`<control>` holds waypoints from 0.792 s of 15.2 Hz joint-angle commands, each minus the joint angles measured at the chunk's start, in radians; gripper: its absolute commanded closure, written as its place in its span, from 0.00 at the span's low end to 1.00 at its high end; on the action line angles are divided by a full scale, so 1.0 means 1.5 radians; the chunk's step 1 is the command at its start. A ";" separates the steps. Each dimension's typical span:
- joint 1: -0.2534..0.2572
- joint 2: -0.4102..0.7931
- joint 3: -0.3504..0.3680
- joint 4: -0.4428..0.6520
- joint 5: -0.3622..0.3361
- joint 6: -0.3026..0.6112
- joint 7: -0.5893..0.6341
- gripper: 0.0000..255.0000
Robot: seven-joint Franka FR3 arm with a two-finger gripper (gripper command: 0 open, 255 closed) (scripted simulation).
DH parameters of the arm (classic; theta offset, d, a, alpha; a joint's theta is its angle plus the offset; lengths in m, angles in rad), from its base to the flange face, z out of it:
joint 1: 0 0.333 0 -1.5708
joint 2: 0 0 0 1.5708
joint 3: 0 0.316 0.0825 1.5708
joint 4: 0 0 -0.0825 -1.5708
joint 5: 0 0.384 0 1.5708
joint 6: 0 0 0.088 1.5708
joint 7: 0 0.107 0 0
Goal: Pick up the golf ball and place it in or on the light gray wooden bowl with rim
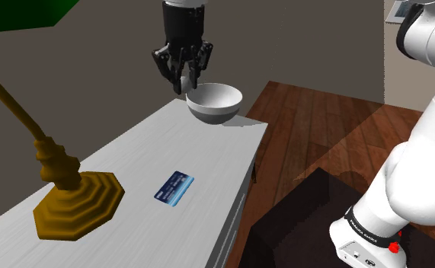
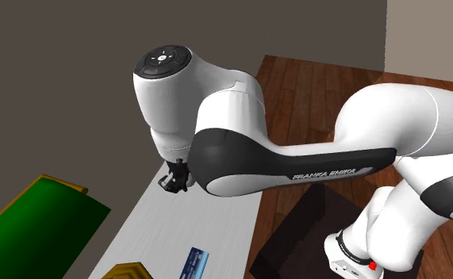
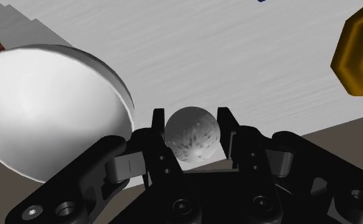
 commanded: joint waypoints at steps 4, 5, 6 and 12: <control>-0.049 -0.047 -0.037 -0.046 0.030 0.014 -0.082 1.00; -0.059 -0.055 -0.046 -0.055 0.036 0.018 -0.100 1.00; -0.068 -0.062 -0.054 -0.063 0.040 0.021 -0.118 1.00; -0.119 -0.086 -0.108 -0.089 0.057 0.033 -0.220 1.00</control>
